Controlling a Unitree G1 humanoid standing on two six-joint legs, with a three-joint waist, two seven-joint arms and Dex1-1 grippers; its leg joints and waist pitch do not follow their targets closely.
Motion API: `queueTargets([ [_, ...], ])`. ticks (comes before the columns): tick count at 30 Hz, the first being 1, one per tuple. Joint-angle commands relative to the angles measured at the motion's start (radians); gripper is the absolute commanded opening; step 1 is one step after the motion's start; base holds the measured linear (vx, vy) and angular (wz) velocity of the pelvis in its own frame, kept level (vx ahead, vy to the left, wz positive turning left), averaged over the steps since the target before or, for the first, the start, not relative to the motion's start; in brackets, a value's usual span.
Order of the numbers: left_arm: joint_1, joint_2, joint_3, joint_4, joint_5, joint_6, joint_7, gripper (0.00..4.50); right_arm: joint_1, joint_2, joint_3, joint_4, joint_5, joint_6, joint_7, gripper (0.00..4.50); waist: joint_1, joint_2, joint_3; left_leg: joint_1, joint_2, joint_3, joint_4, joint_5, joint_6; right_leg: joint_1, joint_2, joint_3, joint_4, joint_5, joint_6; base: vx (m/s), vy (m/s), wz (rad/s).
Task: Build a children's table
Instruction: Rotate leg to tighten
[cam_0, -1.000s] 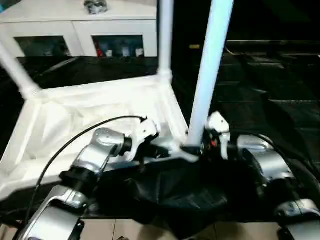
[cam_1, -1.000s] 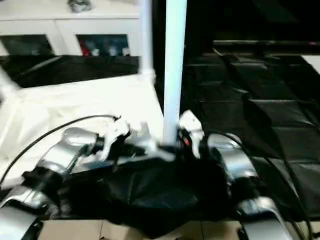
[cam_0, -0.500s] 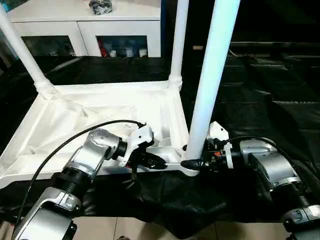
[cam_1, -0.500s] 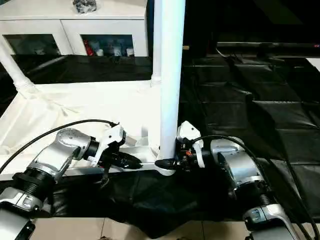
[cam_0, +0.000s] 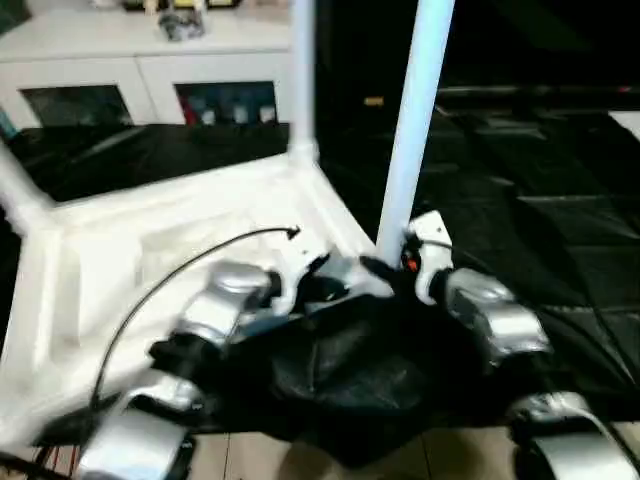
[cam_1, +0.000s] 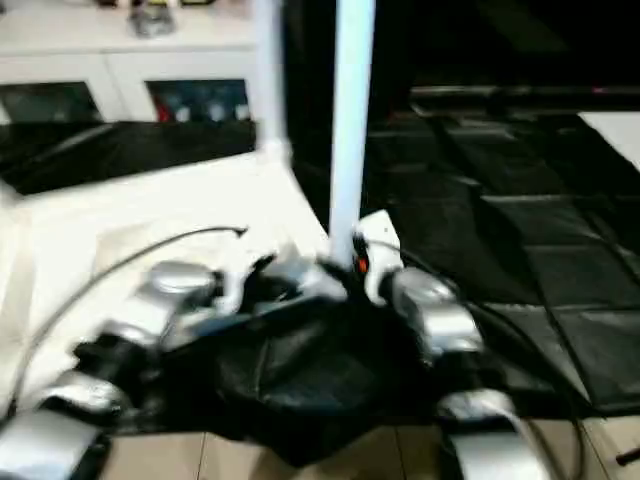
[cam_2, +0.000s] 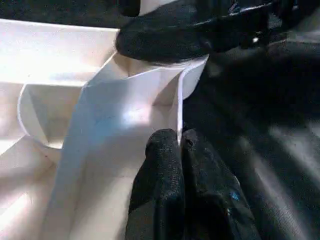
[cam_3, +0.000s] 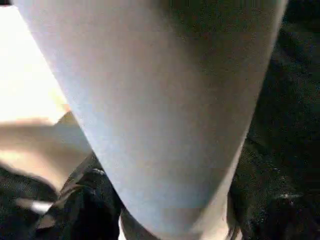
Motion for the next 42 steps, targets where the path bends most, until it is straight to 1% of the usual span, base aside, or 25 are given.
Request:
queueTargets([
  [1, -0.047, -0.066, -0.014, 0.003, -0.005, -0.011, 0.057, 0.0, 0.016, 0.104, 0.099, 0.078, -0.029, 0.009, 0.012, 2.48, -0.001, -0.006, -0.049, 0.004, 0.01, -0.009, -0.072, -0.337, 0.028, 0.027, -0.057, 0.031, -0.106, -0.478, -0.149, 0.0, 0.0, 0.0],
  [3, -0.046, -0.073, -0.014, 0.002, -0.003, -0.016, 0.052, 0.0, 0.006, 0.113, 0.096, 0.101, -0.029, -0.009, 0.014, 2.48, -0.001, -0.009, -0.048, 0.002, 0.01, -0.008, -0.073, -0.336, 0.035, 0.029, -0.057, 0.031, -0.106, -0.47, -0.148, 0.0, 0.0, 0.0],
  [4, -0.043, -0.073, -0.017, -0.001, -0.001, -0.019, 0.043, 0.0, 0.001, 0.118, 0.085, 0.106, -0.015, -0.002, 0.028, 3.18, -0.002, -0.008, -0.048, -0.001, 0.012, -0.01, -0.075, -0.337, 0.038, 0.031, -0.057, 0.03, -0.103, -0.468, -0.149, 0.0, 0.0, 0.0],
  [7, -0.034, -0.063, -0.025, -0.008, 0.001, -0.031, 0.026, 0.0, -0.003, 0.114, 0.077, 0.099, -0.001, 0.009, 0.053, 3.28, -0.002, -0.007, -0.048, 0.001, 0.013, -0.01, -0.075, -0.347, 0.041, 0.029, -0.057, 0.032, -0.104, -0.47, -0.15, 0.0, 0.0, 0.0],
  [9, -0.029, -0.054, -0.03, -0.012, 0.001, -0.045, 0.011, 0.0, -0.007, 0.091, 0.081, 0.095, -0.017, -0.014, 0.064, 3.68, -0.001, -0.009, -0.048, -0.001, 0.014, -0.011, -0.077, -0.346, 0.039, 0.029, -0.057, 0.032, -0.103, -0.462, -0.153, 0.0, 0.0, 0.0],
  [14, -0.024, -0.04, -0.038, -0.016, 0.005, -0.057, -0.012, 0.0, 0.005, 0.012, 0.099, 0.052, -0.031, -0.056, 0.13, 3.68, 0.002, -0.01, -0.05, -0.002, 0.016, -0.009, -0.076, -0.333, 0.044, 0.032, -0.058, 0.035, -0.099, -0.418, -0.17, 0.0, 0.0, 0.0],
  [16, -0.023, -0.037, -0.038, -0.017, 0.006, -0.059, -0.016, 0.0, 0.017, -0.022, 0.103, 0.027, -0.032, -0.062, 0.161, 3.68, 0.006, -0.012, -0.053, -0.006, 0.018, -0.007, -0.075, -0.302, 0.053, 0.038, -0.057, 0.037, -0.094, -0.357, -0.184, 0.0, 0.0, 0.0],
  [19, -0.02, -0.029, -0.037, -0.018, 0.008, -0.06, -0.028, 0.0, 0.061, -0.133, 0.085, -0.049, -0.018, -0.067, 0.257, 3.68, 0.019, -0.012, -0.058, -0.002, 0.02, 0.0, -0.067, -0.241, 0.078, 0.041, -0.055, 0.04, -0.085, -0.245, -0.22, 0.0, 0.0, 0.0],
  [20, -0.019, -0.027, -0.038, -0.018, 0.008, -0.063, -0.033, 0.0, 0.077, -0.17, 0.071, -0.073, -0.008, -0.07, 0.29, 3.68, 0.021, -0.012, -0.058, -0.003, 0.02, 0.002, -0.065, -0.229, 0.086, 0.039, -0.056, 0.042, -0.083, -0.226, -0.227, 0.0, 0.0, 0.0],
  [21, -0.017, -0.024, -0.039, -0.018, 0.008, -0.065, -0.036, 0.0, 0.098, -0.211, 0.056, -0.102, 0.005, -0.07, 0.328, 3.68, 0.032, -0.011, -0.064, -0.008, 0.02, 0.002, -0.061, -0.181, 0.105, 0.049, -0.054, 0.041, -0.075, -0.16, -0.238, 0.0, 0.0, 0.0],
  [22, -0.017, -0.024, -0.039, -0.018, 0.008, -0.066, -0.038, 0.0, 0.103, -0.221, 0.053, -0.109, 0.008, -0.07, 0.338, 3.68, 0.032, -0.011, -0.064, -0.008, 0.02, 0.002, -0.061, -0.181, 0.105, 0.049, -0.054, 0.041, -0.075, -0.16, -0.238, 0.0, 0.0, 0.0],
  [23, -0.014, -0.021, -0.043, -0.019, 0.008, -0.069, -0.047, 0.0, 0.13, -0.265, 0.038, -0.145, 0.018, -0.069, 0.384, 3.68, 0.038, -0.009, -0.066, -0.011, 0.021, 0.002, -0.057, -0.138, 0.127, 0.049, -0.054, 0.041, -0.066, -0.084, -0.262, 0.0, 0.0, 0.0],
  [25, -0.011, -0.018, -0.044, -0.021, 0.008, -0.071, -0.053, 0.0, 0.157, -0.305, 0.025, -0.184, 0.032, -0.063, 0.422, 3.68, 0.043, -0.01, -0.068, -0.018, 0.02, 0.002, -0.053, -0.109, 0.146, 0.054, -0.054, 0.039, -0.061, -0.04, -0.268, 0.0, 0.0, 0.0],
  [26, -0.011, -0.017, -0.044, -0.019, 0.007, -0.073, -0.053, 0.0, 0.168, -0.322, 0.019, -0.199, 0.04, -0.061, 0.435, 3.68, 0.044, -0.011, -0.067, -0.018, 0.019, 0.002, -0.052, -0.113, 0.149, 0.053, -0.054, 0.038, -0.061, -0.047, -0.268, 0.0, 0.0, 0.0],
  [28, -0.01, -0.012, -0.046, -0.016, 0.008, -0.081, -0.058, 0.0, 0.192, -0.356, 0.005, -0.234, 0.063, -0.046, 0.469, 3.68, 0.046, -0.013, -0.064, -0.016, 0.019, 0.003, -0.054, -0.15, 0.144, 0.053, -0.055, 0.035, -0.071, -0.133, -0.251, 0.0, 0.0, 0.0],
  [30, -0.008, -0.007, -0.05, -0.018, 0.008, -0.087, -0.068, 0.0, 0.208, -0.377, -0.002, -0.261, 0.079, -0.033, 0.486, 3.68, 0.046, -0.013, -0.063, -0.016, 0.019, 0.002, -0.055, -0.163, 0.137, 0.05, -0.054, 0.034, -0.075, -0.176, -0.239, 0.0, 0.0, 0.0],
  [31, -0.003, -0.002, -0.053, -0.027, 0.007, -0.09, -0.08, 0.0, 0.221, -0.388, -0.007, -0.285, 0.092, -0.021, 0.498, 3.68, 0.042, -0.014, -0.06, -0.02, 0.017, 0.001, -0.056, -0.166, 0.132, 0.053, -0.053, 0.033, -0.077, -0.197, -0.229, 0.0, 0.0, 0.0],
  [33, 0.005, 0.003, -0.057, -0.039, 0.005, -0.096, -0.087, 0.0, 0.238, -0.398, -0.007, -0.318, 0.107, -0.004, 0.514, 3.68, 0.042, -0.016, -0.061, -0.018, 0.018, 0.001, -0.056, -0.175, 0.129, 0.05, -0.055, 0.034, -0.081, -0.229, -0.217, 0.0, 0.0, 0.0],
  [35, 0.008, 0.005, -0.059, -0.043, 0.006, -0.107, -0.087, 0.0, 0.249, -0.403, -0.004, -0.34, 0.118, 0.011, 0.528, 3.68, 0.043, -0.015, -0.061, -0.019, 0.018, 0.0, -0.056, -0.167, 0.13, 0.05, -0.053, 0.034, -0.08, -0.228, -0.211, 0.0, 0.0, 0.0],
  [37, 0.016, 0.007, -0.058, -0.057, 0.006, -0.132, -0.082, 0.0, 0.274, -0.409, 0.004, -0.403, 0.156, 0.058, 0.566, 3.68, 0.044, -0.017, -0.061, -0.02, 0.018, 0.0, -0.056, -0.165, 0.135, 0.051, -0.052, 0.034, -0.08, -0.22, -0.207, 0.0, 0.0, 0.0],
  [38, 0.021, 0.007, -0.05, -0.08, -0.005, -0.122, -0.083, 0.28, 0.288, -0.412, 0.01, -0.442, 0.175, 0.083, 0.583, 3.69, 0.045, -0.014, -0.062, -0.021, 0.022, -0.002, -0.056, -0.15, 0.138, 0.049, -0.054, 0.034, -0.076, -0.201, -0.211, 0.0, 0.0, 0.0],
  [39, 0.036, 0.016, -0.041, -0.145, -0.029, -0.078, -0.101, 0.44, 0.305, -0.407, 0.023, -0.493, 0.19, 0.103, 0.591, 3.69, 0.046, -0.018, -0.064, -0.02, 0.022, -0.001, -0.055, -0.144, 0.139, 0.051, -0.054, 0.034, -0.073, -0.182, -0.219, 0.0, 0.0, 0.0],
  [40, 0.036, 0.016, -0.041, -0.145, -0.029, -0.078, -0.101, 0.55, 0.305, -0.407, 0.023, -0.493, 0.19, 0.103, 0.591, 3.69, 0.049, -0.017, -0.067, -0.021, 0.026, -0.004, -0.056, -0.128, 0.14, 0.054, -0.057, 0.036, -0.067, -0.157, -0.223, 0.0, 0.0, 0.0],
  [41, 0.047, 0.023, -0.037, -0.188, -0.044, -0.046, -0.115, 0.58, 0.316, -0.403, 0.03, -0.524, 0.195, 0.113, 0.592, 3.69, 0.047, -0.015, -0.065, -0.025, 0.024, -0.002, -0.054, -0.109, 0.15, 0.05, -0.055, 0.035, -0.066, -0.132, -0.229, 0.0, 0.0, 0.0],
  [42, 0.07, 0.04, -0.026, -0.275, -0.067, 0.039, -0.123, 0.67, 0.323, -0.387, 0.042, -0.56, 0.203, 0.127, 0.585, 3.69, 0.051, -0.017, -0.07, -0.021, 0.029, -0.003, -0.054, -0.094, 0.145, 0.052, -0.059, 0.037, -0.057, -0.101, -0.244, 0.0, 0.0, 0.0],
])
